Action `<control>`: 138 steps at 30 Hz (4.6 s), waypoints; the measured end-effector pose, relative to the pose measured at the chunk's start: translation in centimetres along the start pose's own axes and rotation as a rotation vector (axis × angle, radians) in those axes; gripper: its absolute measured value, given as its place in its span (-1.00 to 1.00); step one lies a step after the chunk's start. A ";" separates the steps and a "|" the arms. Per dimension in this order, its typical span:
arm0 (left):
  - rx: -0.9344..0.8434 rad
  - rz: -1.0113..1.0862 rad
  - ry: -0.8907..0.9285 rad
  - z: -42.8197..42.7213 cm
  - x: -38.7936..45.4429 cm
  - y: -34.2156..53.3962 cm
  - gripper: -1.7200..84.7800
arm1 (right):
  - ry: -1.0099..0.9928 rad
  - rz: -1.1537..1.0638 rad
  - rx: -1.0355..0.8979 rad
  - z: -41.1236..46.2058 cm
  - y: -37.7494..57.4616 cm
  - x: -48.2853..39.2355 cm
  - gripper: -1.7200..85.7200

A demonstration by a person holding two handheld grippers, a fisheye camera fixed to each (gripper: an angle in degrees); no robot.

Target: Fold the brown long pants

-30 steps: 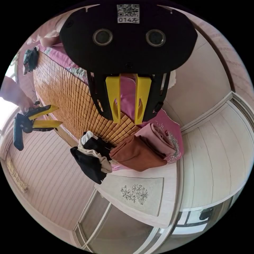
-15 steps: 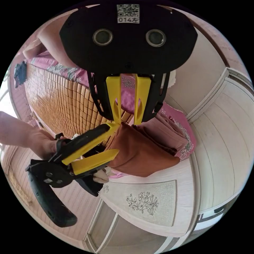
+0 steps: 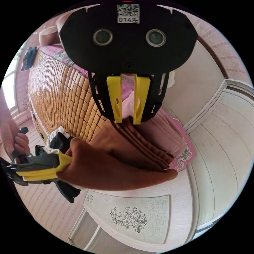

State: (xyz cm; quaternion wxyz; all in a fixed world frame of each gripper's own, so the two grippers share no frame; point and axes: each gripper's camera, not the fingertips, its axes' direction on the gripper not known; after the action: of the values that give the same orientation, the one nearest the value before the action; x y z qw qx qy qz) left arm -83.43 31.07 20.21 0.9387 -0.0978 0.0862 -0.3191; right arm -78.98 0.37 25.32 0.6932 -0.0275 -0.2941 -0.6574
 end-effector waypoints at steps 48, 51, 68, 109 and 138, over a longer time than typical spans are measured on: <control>-0.326 0.039 0.416 -5.5 9.0 -0.9 -0.76 | -0.122 0.814 0.275 -10.1 58.0 -5.9 -0.35; -0.358 0.034 0.398 -4.0 9.6 -1.8 -0.76 | -0.297 0.678 0.170 -6.1 52.8 -6.0 -0.30; -0.414 0.199 0.346 -2.3 14.3 -4.7 -0.95 | -0.261 0.861 0.462 -20.1 65.9 -5.4 -0.92; -0.246 0.372 0.197 5.4 27.2 -12.6 -0.95 | 0.319 1.675 0.264 -40.5 115.1 -12.4 -0.86; -0.263 0.380 -0.163 26.5 42.6 -15.8 -0.98 | 0.428 1.597 0.126 -36.2 115.9 7.5 -0.97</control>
State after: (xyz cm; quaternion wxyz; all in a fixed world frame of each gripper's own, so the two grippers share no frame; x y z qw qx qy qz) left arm -53.38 -4.02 45.39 0.9650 -0.2264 0.0677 -0.1139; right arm 41.69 -6.20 39.16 0.9927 -0.0633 -0.0840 0.0593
